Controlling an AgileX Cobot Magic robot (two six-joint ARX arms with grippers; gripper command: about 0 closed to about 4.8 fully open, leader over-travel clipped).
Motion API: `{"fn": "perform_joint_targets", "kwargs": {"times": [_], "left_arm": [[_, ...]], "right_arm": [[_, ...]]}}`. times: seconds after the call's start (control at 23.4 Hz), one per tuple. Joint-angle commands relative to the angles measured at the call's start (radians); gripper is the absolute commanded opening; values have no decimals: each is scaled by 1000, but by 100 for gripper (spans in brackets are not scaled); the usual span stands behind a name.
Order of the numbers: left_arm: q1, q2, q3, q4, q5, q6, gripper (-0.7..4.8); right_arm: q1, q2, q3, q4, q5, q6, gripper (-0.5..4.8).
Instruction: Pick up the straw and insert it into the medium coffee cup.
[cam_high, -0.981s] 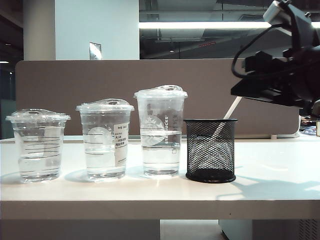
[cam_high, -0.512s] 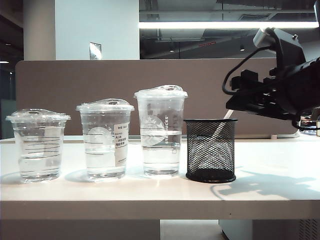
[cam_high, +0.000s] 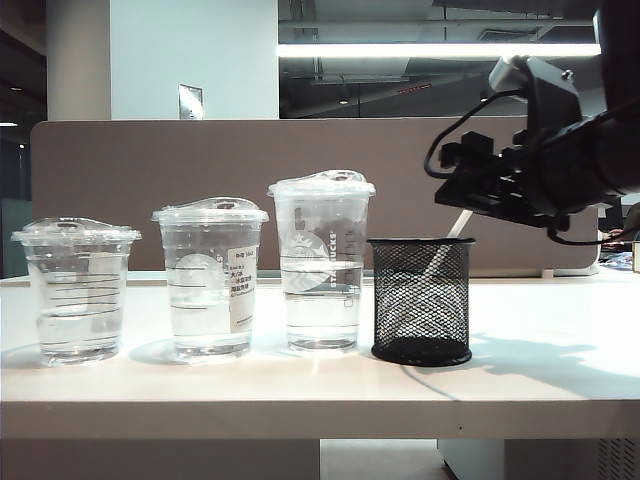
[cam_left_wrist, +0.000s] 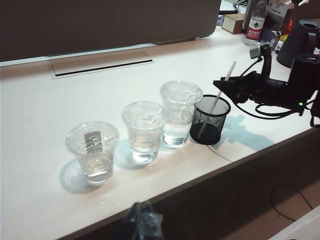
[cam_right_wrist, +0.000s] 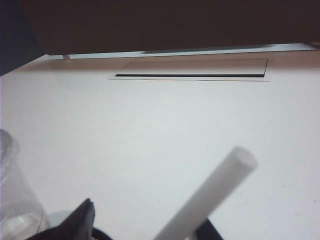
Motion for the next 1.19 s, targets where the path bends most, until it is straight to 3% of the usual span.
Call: {"fn": "perform_joint_targets", "kwargs": {"times": [0.04, 0.13, 0.3, 0.43, 1.19], "left_arm": [[0, 1, 3, 13, 3, 1, -1], [0, 1, 3, 13, 3, 1, -1], [0, 1, 3, 13, 3, 1, -1], [0, 1, 3, 13, 2, 1, -1], [0, 1, 3, 13, 2, 1, -1]], "right_arm": [[2, 6, 35, -13, -5, 4, 215], [1, 6, 45, -23, -5, 4, 172], [1, 7, 52, -29, -5, 4, 165], [2, 6, 53, -29, -40, 4, 86], [2, -14, 54, -27, -60, 3, 40]]}}
